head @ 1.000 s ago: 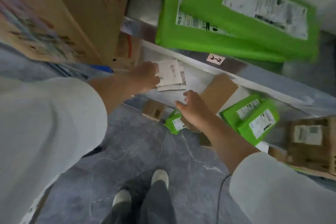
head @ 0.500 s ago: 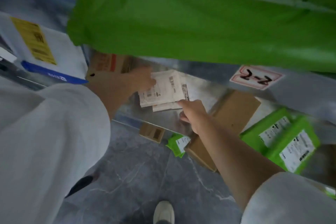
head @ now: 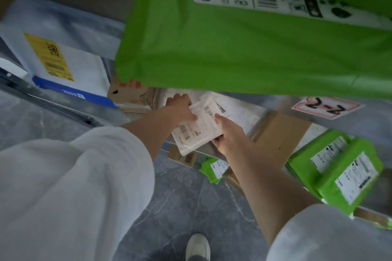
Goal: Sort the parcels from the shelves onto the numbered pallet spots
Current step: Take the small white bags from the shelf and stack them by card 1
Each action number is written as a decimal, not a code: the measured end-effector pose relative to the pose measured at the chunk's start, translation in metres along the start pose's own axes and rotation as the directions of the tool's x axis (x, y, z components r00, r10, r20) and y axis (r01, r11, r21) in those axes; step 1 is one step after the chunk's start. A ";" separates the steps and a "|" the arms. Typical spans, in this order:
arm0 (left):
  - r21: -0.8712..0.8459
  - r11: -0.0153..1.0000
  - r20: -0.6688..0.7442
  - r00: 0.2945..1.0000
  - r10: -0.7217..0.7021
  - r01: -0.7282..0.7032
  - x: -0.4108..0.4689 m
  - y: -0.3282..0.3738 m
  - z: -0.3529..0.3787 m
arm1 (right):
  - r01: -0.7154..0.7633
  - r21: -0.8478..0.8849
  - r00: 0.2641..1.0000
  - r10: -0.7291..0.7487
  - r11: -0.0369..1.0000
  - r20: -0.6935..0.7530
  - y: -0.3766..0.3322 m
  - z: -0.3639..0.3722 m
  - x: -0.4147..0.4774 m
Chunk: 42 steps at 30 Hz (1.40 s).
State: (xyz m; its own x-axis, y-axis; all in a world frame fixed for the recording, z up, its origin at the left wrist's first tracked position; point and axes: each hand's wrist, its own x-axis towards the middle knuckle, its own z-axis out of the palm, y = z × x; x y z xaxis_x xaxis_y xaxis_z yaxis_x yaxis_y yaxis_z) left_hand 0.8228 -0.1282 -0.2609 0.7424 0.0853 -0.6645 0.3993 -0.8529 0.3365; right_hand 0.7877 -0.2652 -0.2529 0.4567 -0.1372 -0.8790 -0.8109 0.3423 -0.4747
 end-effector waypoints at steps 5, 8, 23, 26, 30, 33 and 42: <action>-0.137 0.989 0.045 0.998 -0.050 0.056 -0.016 -0.016 0.009 | -0.057 -0.071 0.998 0.059 0.996 0.020 0.013 -0.005 -0.017; -0.170 0.984 0.040 0.998 -0.050 0.056 -0.036 -0.029 0.004 | -0.019 -0.162 0.996 0.032 0.987 0.081 0.007 -0.007 -0.040; -0.450 0.880 -0.260 0.965 0.034 -0.153 -0.253 -0.024 -0.037 | 0.234 -0.297 0.941 -0.139 0.926 0.307 0.047 -0.072 -0.225; -0.482 0.861 -0.260 0.965 0.039 -0.165 -0.312 -0.029 -0.042 | 0.301 -0.331 0.938 -0.214 0.894 0.273 0.061 -0.098 -0.279; -0.550 0.801 -0.259 0.960 0.108 -0.238 -0.398 -0.017 -0.048 | 0.399 -0.288 0.912 -0.343 0.871 0.225 0.067 -0.119 -0.362; -0.514 0.796 -0.322 0.932 0.167 -0.320 -0.452 -0.010 -0.058 | 0.462 -0.235 0.884 -0.421 0.855 0.204 0.071 -0.137 -0.412; -0.764 0.527 -0.463 0.885 -0.046 -0.372 -0.624 -0.029 -0.020 | 0.600 -0.267 0.780 -0.476 0.755 0.406 0.097 -0.183 -0.524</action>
State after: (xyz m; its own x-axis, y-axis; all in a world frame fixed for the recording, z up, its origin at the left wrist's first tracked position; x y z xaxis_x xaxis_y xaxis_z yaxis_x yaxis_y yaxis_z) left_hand 0.3585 -0.1468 0.1574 0.8880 0.3528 -0.2950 0.3452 -0.0876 0.9344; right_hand 0.4022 -0.3300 0.1536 0.8910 0.1075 -0.4412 -0.4356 -0.0719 -0.8973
